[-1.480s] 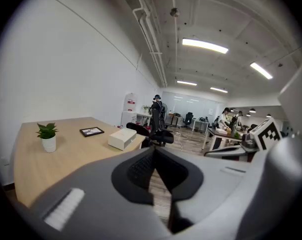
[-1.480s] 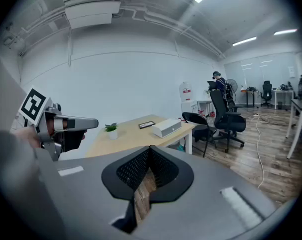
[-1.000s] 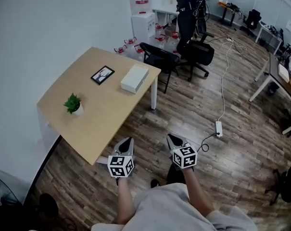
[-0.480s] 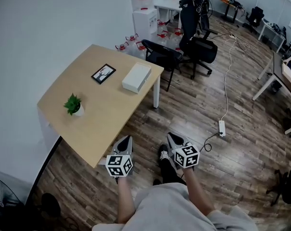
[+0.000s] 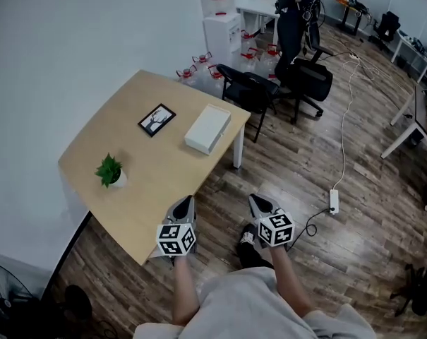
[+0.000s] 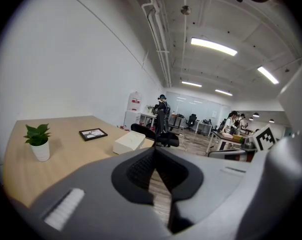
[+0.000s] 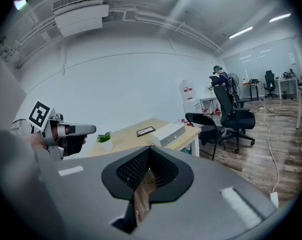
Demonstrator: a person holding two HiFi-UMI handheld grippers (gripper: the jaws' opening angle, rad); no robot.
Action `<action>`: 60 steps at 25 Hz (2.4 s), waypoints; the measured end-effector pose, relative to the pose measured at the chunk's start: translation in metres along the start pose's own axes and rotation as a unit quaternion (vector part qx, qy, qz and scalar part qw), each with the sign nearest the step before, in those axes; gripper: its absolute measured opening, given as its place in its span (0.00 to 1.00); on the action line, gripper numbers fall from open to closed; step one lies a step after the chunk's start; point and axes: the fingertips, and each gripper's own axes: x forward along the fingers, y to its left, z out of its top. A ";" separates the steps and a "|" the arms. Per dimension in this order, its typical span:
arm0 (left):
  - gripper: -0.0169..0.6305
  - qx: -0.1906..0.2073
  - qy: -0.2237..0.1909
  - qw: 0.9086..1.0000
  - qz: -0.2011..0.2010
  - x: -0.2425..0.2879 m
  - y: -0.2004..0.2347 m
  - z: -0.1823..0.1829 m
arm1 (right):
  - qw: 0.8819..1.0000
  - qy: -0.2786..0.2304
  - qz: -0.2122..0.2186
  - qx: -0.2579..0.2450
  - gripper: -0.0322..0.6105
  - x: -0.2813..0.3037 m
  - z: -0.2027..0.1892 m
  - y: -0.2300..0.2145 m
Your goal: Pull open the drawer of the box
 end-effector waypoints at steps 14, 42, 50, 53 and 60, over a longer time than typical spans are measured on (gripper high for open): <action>0.11 0.011 0.017 0.999 0.032 0.124 0.034 0.044 | 0.995 -0.011 0.085 0.052 0.05 0.110 0.057 -0.081; 0.11 0.006 0.060 0.997 0.038 0.239 0.116 0.058 | 0.997 0.040 0.072 0.011 0.05 0.246 0.070 -0.138; 0.11 0.029 0.097 0.995 0.016 0.300 0.165 0.056 | 0.993 0.080 0.083 -0.009 0.05 0.309 0.071 -0.140; 0.11 0.036 0.123 0.992 -0.002 0.324 0.178 0.039 | 0.992 0.097 0.080 -0.015 0.05 0.326 0.064 -0.145; 0.11 0.089 0.191 0.975 -0.073 0.369 0.187 0.002 | 0.987 0.133 0.080 -0.029 0.05 0.355 0.044 -0.156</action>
